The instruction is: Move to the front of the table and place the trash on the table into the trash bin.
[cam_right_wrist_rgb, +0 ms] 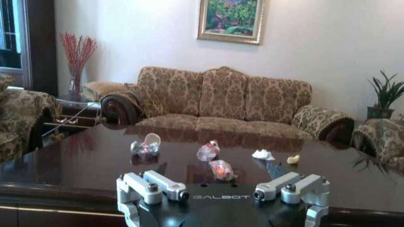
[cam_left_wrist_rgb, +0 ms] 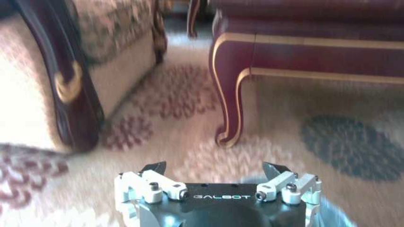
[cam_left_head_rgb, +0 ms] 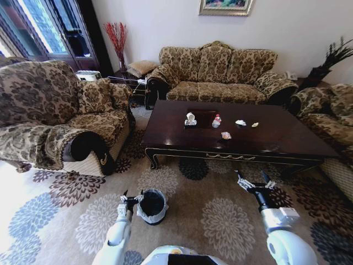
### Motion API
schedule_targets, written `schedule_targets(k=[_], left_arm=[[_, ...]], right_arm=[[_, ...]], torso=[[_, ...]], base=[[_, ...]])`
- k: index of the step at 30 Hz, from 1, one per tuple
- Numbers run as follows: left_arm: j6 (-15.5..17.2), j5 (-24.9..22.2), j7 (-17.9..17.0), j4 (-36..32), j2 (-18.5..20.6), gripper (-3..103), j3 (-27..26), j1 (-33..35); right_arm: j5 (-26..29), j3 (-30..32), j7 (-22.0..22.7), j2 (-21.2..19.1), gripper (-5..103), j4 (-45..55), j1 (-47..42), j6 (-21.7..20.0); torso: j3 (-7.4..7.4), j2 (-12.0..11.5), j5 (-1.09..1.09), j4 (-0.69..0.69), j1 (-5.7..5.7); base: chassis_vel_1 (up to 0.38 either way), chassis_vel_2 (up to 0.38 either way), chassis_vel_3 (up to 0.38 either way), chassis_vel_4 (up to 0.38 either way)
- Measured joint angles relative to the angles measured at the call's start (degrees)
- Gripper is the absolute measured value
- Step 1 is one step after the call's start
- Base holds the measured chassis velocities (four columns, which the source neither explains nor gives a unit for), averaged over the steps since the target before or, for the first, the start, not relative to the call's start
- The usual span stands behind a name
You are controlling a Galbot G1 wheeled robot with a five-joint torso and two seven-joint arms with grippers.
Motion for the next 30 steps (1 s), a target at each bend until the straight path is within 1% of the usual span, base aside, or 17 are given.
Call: schedule_targets(k=[1,2,3,4,5,9,10,11,12,13,14,16,19,24,30], left_arm=[[0.00,0.00,0.00,0.00,0.00,100,0.00,0.00],[-0.06,-0.14,0.55,4.29,-0.33,100,0.14,-1.62],[-1.48,0.48,0.52,12.85,-1.89,100,-0.04,-5.27],[-1.78,0.59,0.25,15.17,-2.37,100,-0.02,-6.37],[-1.78,0.59,0.25,15.17,-2.37,100,-0.02,-6.37],[-1.91,1.01,-0.07,21.51,-3.54,100,0.28,-10.00],[-1.91,1.01,-0.07,21.51,-3.54,100,0.28,-10.00],[-2.03,1.38,-0.07,23.69,-3.65,100,0.31,-11.20],[-2.49,1.77,-0.08,26.00,-3.73,100,0.31,-12.57],[-2.49,1.77,-0.08,26.00,-3.73,100,0.31,-12.57],[-2.90,1.95,-0.08,27.56,-3.78,100,0.27,-13.62],[-4.11,1.96,-0.38,31.27,-3.76,100,0.07,-16.74],[-4.76,1.54,-0.70,32.75,-3.22,100,-0.02,-18.51],[-4.56,1.36,-0.82,33.62,-2.26,100,-0.02,-19.69],[-4.39,1.69,-1.60,36.84,-1.76,100,0.00,-21.30]], right_arm=[[0.00,0.00,0.00,0.00,100,0.00,0.00,0.00],[-0.21,-0.17,0.00,0.00,100,0.02,0.13,0.00],[-0.54,-0.25,-0.01,-0.04,100,-0.18,0.14,0.06],[-0.56,-0.22,-0.01,-0.16,100,-0.39,0.03,0.21],[-0.56,-0.22,-0.01,-0.16,100,-0.39,0.03,0.21],[-0.89,-0.14,0.00,-0.41,100,-1.69,-0.05,0.37],[-0.89,-0.14,0.00,-0.41,100,-1.69,-0.05,0.37],[-1.10,-0.15,0.01,-0.35,100,-1.88,-0.06,0.38],[-1.27,-0.17,0.02,-0.24,100,-2.01,-0.15,0.51],[-1.27,-0.17,0.02,-0.24,100,-2.01,-0.15,0.51],[-1.39,-0.16,0.02,-0.13,100,-2.10,-0.23,0.66],[-1.83,-0.12,0.02,0.37,100,-2.48,-0.58,1.41],[-2.29,0.09,0.02,0.95,100,-2.57,-1.27,1.98],[-2.63,0.27,0.03,1.61,100,-2.74,-2.32,2.78],[-3.11,0.55,0.02,2.13,100,-2.95,-3.22,3.82]], torso=[[0.00,0.00,0.00,0.00,0.00],[0.00,0.00,0.01,0.01,0.00],[0.00,0.00,-0.03,0.02,0.00],[0.00,0.00,-0.03,0.02,0.00],[0.00,0.00,-0.03,0.02,0.00],[0.00,0.00,0.00,0.00,0.00],[0.00,0.00,0.00,0.00,0.00],[0.00,0.00,-0.01,0.01,0.00],[0.00,0.00,-0.01,0.02,0.00],[0.00,0.00,-0.01,0.02,0.00],[0.00,0.00,-0.01,0.03,0.00],[0.00,0.00,-0.02,0.00,0.00],[0.00,0.00,-0.01,0.00,0.00],[0.00,0.00,-0.01,0.01,0.00],[0.00,0.00,-0.02,0.01,0.00]], base=[[0.000,0.000,0.000,0.000],[0.000,0.000,0.000,0.000],[0.000,0.000,0.000,0.000],[0.000,0.000,0.000,0.000],[0.000,0.000,0.000,0.000],[0.000,0.000,0.000,0.000],[0.000,0.000,0.000,0.000],[0.000,0.000,0.000,0.000],[0.000,0.000,0.000,0.000],[0.000,0.000,0.000,0.000],[0.000,0.000,0.000,0.000],[0.000,0.000,0.000,0.000],[0.000,0.000,0.000,0.000],[0.000,0.000,0.000,0.000],[0.000,0.000,0.000,0.000]])
